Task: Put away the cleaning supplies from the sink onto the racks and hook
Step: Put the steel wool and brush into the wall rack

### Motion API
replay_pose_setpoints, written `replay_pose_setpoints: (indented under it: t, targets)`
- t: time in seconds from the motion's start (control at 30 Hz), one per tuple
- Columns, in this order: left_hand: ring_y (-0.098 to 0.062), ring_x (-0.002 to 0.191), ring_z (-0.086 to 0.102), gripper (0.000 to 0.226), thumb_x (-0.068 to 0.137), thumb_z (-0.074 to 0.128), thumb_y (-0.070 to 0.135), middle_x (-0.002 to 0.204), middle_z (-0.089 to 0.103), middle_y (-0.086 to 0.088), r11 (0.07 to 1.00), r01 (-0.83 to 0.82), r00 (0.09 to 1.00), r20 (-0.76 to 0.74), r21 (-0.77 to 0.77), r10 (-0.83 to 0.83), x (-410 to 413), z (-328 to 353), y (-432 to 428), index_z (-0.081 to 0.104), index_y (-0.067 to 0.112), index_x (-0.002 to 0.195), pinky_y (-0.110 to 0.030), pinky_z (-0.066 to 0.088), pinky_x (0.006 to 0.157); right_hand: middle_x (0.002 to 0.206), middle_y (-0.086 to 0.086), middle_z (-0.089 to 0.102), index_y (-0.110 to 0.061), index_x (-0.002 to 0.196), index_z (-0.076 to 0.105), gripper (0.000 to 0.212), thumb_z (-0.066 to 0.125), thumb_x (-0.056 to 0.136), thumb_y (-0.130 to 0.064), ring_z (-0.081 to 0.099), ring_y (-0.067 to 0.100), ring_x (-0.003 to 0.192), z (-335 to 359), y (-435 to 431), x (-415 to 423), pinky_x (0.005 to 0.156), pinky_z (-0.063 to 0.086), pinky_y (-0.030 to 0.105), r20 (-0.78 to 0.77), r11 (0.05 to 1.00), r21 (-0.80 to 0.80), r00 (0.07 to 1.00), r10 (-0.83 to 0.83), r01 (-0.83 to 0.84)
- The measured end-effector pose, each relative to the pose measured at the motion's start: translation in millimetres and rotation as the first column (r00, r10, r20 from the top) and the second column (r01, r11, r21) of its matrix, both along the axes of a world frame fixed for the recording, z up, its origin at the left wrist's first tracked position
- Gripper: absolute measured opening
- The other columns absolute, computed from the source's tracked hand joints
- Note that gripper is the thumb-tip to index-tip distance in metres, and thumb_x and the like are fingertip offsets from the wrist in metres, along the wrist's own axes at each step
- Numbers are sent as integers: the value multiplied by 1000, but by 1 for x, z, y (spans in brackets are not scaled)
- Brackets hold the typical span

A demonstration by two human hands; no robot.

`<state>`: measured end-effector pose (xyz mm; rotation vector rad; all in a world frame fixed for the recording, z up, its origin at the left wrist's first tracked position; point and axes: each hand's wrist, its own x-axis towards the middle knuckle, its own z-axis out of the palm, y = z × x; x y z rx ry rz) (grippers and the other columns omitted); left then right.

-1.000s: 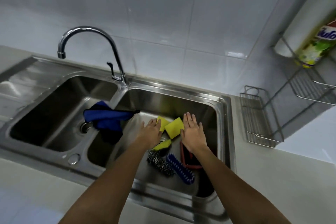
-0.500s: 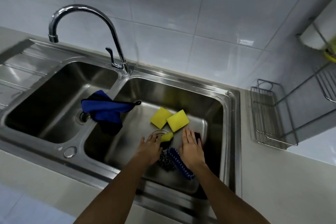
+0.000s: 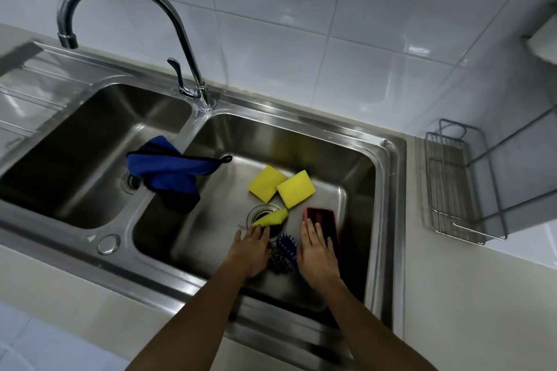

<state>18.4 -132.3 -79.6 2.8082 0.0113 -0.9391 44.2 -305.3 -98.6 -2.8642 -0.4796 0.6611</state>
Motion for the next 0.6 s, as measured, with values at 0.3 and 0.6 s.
replay_pose_setpoints:
  t: [0.3, 0.6]
  targets:
    - [-29, 150, 3, 62, 100, 33, 25, 162, 3, -13, 993, 89, 995, -41, 78, -86, -2, -18, -1, 4, 13, 153, -50, 6, 119, 159, 1, 19, -14, 151, 15, 61, 37, 94, -12, 17, 18, 146, -17, 7, -4, 116, 23, 37, -118, 985, -30, 980, 163, -167]
    - [-32, 135, 35, 60, 97, 42, 15, 150, 31, -18, 953, 81, 997, -11, 293, -81, 16, -33, -2, 17, 9, 150, -41, 32, 108, 147, 20, 26, 1, 147, 13, 55, 32, 95, 0, 43, 30, 124, -36, 33, -4, 99, 44, 34, -30, 993, -114, 1000, 6, -9]
